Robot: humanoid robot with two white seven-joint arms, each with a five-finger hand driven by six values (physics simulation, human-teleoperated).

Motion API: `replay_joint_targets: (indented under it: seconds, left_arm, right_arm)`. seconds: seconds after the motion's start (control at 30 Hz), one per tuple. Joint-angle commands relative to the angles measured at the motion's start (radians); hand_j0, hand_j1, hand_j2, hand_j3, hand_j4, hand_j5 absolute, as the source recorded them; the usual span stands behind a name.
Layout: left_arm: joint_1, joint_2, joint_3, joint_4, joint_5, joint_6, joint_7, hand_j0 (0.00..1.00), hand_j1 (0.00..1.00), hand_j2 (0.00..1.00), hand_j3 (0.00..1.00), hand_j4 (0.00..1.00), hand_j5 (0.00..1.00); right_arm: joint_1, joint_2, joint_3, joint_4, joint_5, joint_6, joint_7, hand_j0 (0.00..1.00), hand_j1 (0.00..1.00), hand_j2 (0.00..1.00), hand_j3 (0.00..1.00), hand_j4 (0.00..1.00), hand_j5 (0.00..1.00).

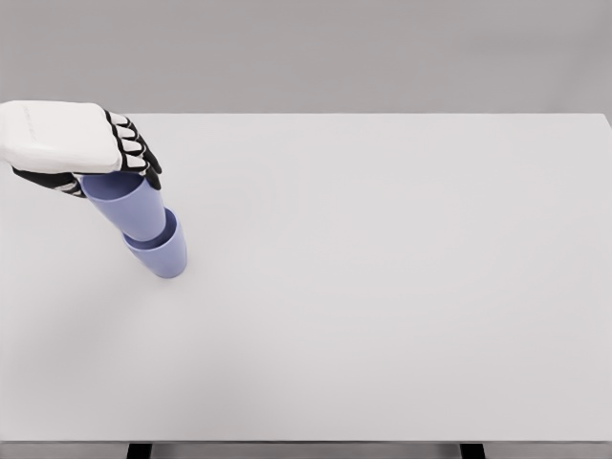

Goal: Place the right cup on the left cup with left arm

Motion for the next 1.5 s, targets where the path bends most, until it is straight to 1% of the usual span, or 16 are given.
replay_joint_targets:
  seconds: [0.0, 0.93, 1.47]
  left_arm:
    - [0.0, 0.0, 0.0, 0.001, 0.003, 0.003, 0.0, 0.73, 0.73, 0.73, 0.73, 0.73, 0.73]
    - [0.014, -0.021, -0.003, 0.012, -0.009, 0.003, 0.0, 0.73, 0.73, 0.73, 0.73, 0.73, 0.73]
    - [0.018, -0.034, -0.005, 0.038, -0.012, 0.003, 0.0, 0.73, 0.73, 0.73, 0.73, 0.73, 0.73]
  right_arm:
    - [0.0, 0.0, 0.0, 0.0, 0.0, 0.0, 0.0, 1.0, 1.0, 1.0, 1.0, 1.0, 1.0]
    - [0.0, 0.0, 0.0, 0.0, 0.0, 0.0, 0.0, 1.0, 1.0, 1.0, 1.0, 1.0, 1.0]
    - [0.0, 0.0, 0.0, 0.0, 0.0, 0.0, 0.0, 1.0, 1.0, 1.0, 1.0, 1.0, 1.0]
